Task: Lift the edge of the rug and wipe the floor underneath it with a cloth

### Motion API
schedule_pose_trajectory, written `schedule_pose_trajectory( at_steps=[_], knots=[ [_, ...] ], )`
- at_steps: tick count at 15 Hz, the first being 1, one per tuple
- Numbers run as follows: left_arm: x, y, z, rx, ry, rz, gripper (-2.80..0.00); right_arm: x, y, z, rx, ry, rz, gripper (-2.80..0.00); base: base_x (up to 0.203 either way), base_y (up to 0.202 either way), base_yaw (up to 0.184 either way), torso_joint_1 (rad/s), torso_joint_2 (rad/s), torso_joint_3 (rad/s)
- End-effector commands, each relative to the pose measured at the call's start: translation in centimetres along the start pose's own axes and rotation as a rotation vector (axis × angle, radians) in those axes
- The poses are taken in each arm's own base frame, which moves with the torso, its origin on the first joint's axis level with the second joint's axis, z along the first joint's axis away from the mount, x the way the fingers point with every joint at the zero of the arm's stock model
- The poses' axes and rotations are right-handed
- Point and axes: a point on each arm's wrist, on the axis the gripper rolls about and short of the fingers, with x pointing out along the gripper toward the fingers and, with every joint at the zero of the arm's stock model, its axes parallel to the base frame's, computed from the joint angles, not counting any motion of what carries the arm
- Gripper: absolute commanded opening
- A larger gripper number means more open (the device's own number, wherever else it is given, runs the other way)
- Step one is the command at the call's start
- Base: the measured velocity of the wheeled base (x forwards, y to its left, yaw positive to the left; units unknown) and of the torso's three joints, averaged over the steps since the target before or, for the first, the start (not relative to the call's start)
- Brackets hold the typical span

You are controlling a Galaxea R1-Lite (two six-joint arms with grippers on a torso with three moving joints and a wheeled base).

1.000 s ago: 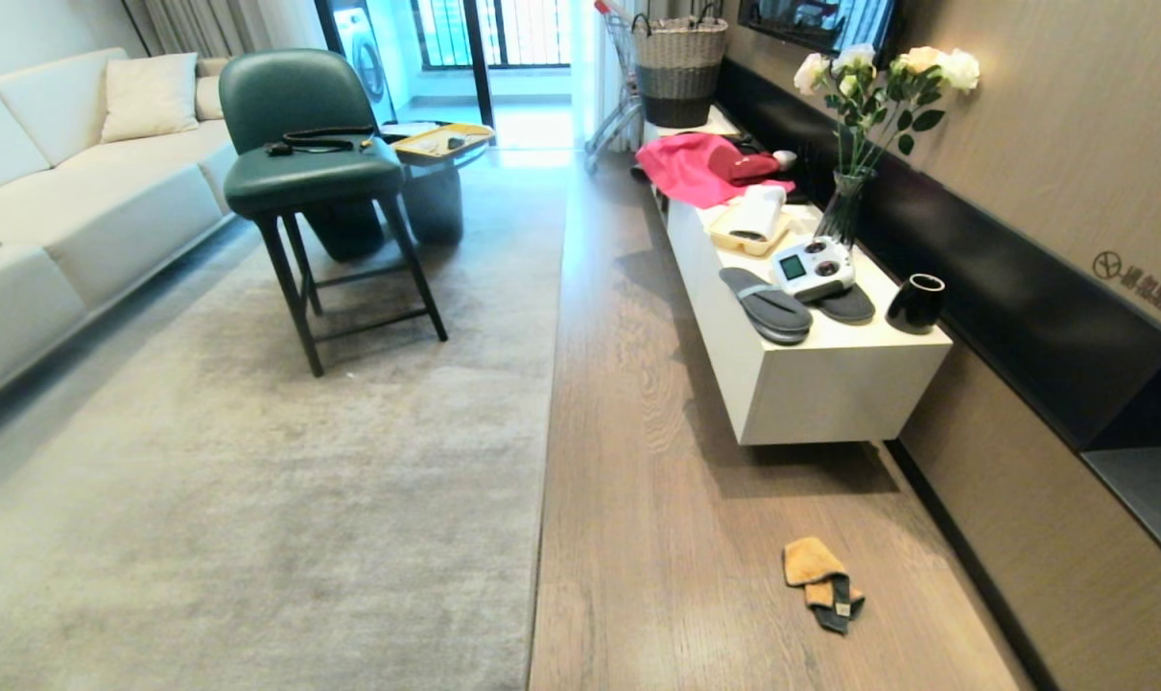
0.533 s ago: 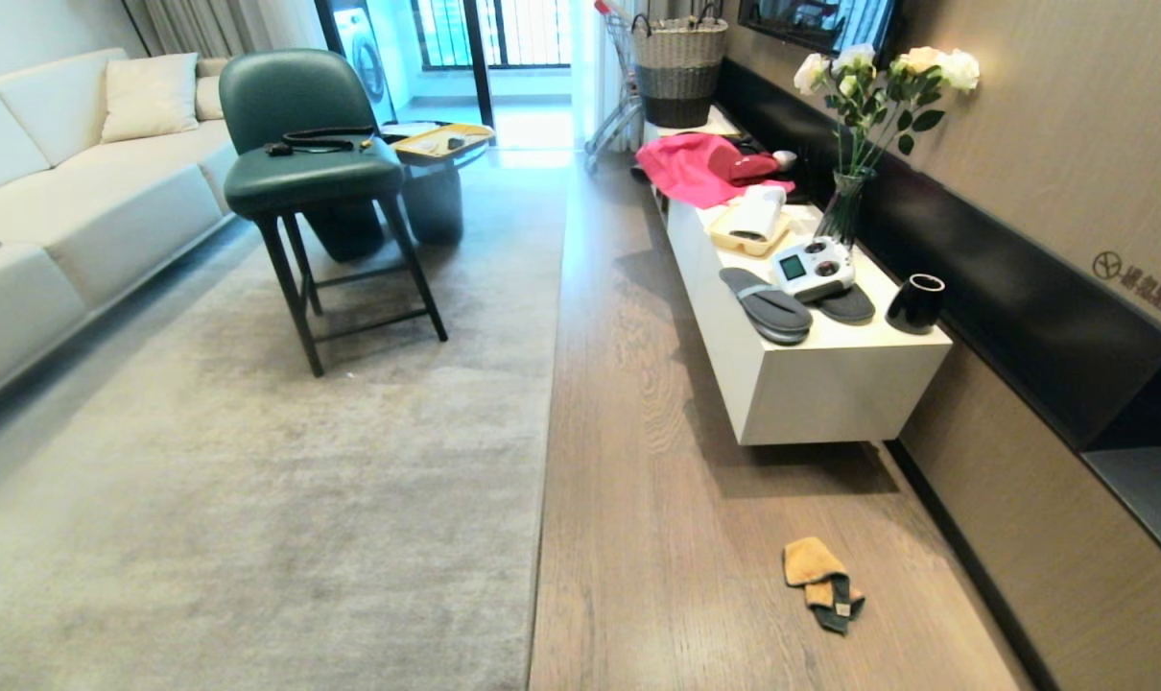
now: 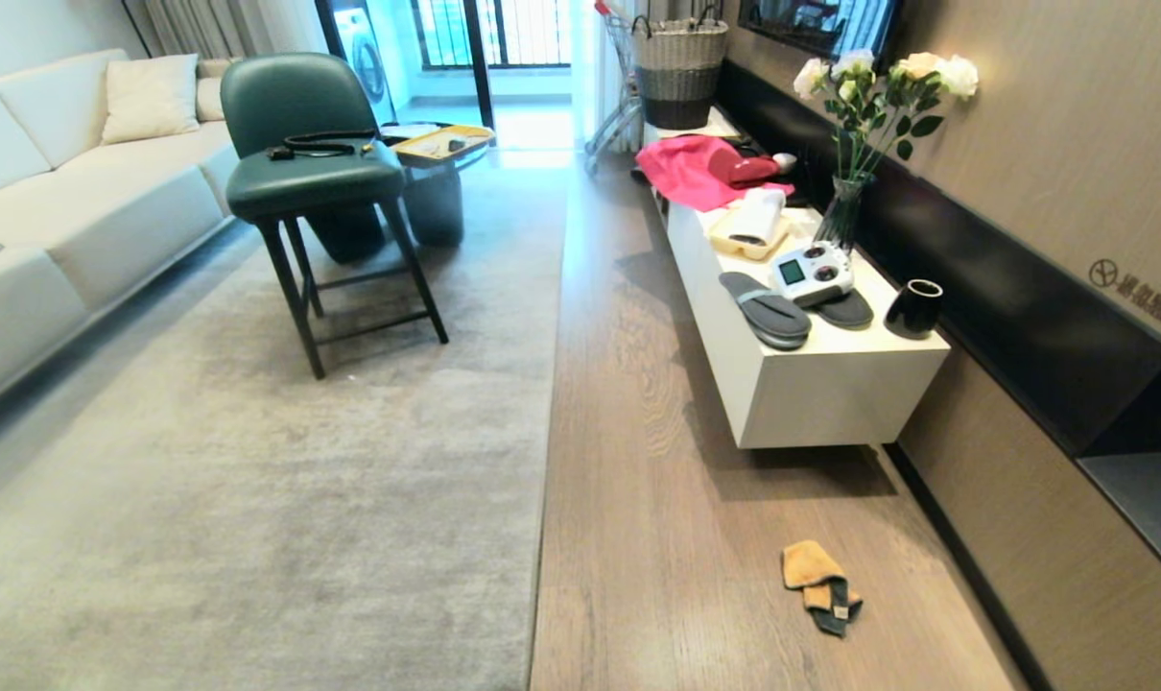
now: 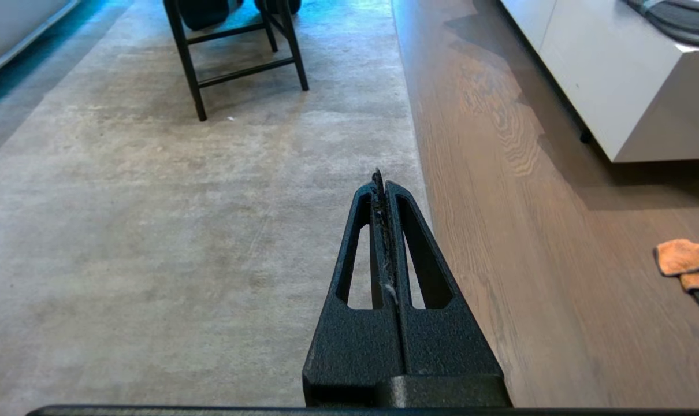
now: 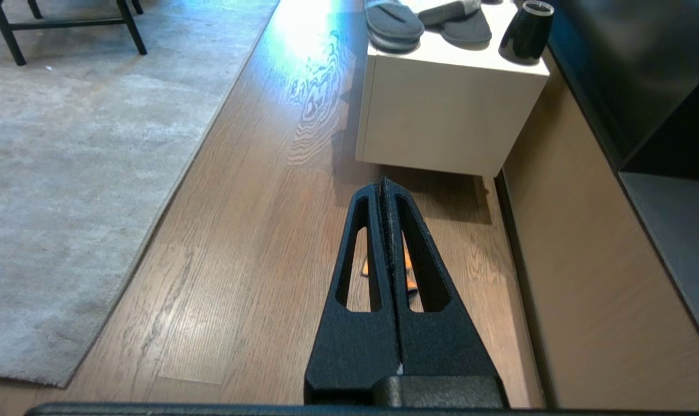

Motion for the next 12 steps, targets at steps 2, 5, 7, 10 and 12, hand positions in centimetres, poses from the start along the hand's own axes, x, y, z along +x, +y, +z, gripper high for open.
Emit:
schedule_pose_trajectory(
  at_steps=[2, 5, 7, 10, 12],
  knots=[
    [0.0, 0.0, 0.0, 0.0, 0.0, 0.002, -2.8, 0.01, 0.0, -0.01, -0.001, 0.002, 0.001, -2.8, 0.0, 0.0, 0.0, -0.006, -0.39, -0.388],
    [0.0, 0.0, 0.0, 0.0, 0.0, 0.001, -2.8, 0.01, 0.0, 0.0, -0.001, 0.002, 0.001, -2.8, 0.0, 0.0, 0.0, 0.021, -0.42, -0.404],
    [0.0, 0.0, 0.0, 0.0, 0.0, 0.0, -2.8, 0.01, 0.0, -0.01, -0.001, 0.002, 0.001, -2.8, 0.0, 0.0, 0.0, 0.033, -0.44, -0.392],
    [0.0, 0.0, 0.0, 0.0, 0.0, 0.002, -2.8, 0.01, 0.0, 0.01, -0.001, 0.001, 0.001, -2.8, 0.0, 0.0, 0.0, 0.101, -0.47, -0.378],
    [0.0, 0.0, 0.0, 0.0, 0.0, 0.001, -2.8, 0.01, 0.0, 0.01, 0.0, 0.001, 0.001, -2.8, 0.0, 0.0, 0.0, 0.115, -0.48, -0.365]
  ],
)
